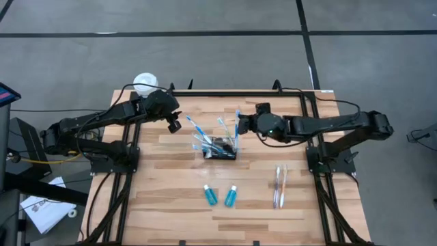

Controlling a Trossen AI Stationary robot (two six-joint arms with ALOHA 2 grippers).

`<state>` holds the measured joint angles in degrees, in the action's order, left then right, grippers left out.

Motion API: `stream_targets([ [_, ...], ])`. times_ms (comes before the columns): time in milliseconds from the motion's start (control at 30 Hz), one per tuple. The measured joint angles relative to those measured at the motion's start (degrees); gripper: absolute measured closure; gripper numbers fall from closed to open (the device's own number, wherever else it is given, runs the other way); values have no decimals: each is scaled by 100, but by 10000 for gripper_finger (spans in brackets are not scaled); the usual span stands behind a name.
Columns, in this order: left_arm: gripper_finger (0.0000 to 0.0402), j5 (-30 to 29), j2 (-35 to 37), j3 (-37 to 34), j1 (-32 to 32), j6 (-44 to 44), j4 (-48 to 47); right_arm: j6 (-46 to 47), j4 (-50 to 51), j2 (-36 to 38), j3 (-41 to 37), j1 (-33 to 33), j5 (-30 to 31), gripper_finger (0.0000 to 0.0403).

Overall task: Pick & Place toothbrushing station
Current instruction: Put the blue toothbrush into the mesh

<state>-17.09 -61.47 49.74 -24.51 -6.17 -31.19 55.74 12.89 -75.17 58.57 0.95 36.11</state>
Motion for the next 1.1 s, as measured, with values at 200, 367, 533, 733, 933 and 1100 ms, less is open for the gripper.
stream_targets([
  [200,284,-1,-35,-11,0,0,36,-348,-710,-425,0,0,12,403],
  [367,284,0,-50,-245,0,0,15,-485,-830,-660,-1,-33,-3,403],
  [533,284,-1,-50,-295,0,0,121,-696,-740,-765,-2,-33,102,403],
  [733,284,-1,-50,-295,0,-2,229,-1528,-737,-763,-2,44,597,403],
  [933,284,0,-48,-295,0,-39,261,-2055,-735,-764,-2,173,875,403],
  [1100,284,-1,-48,-295,0,-107,270,-2037,-1010,-996,-15,326,832,403],
])
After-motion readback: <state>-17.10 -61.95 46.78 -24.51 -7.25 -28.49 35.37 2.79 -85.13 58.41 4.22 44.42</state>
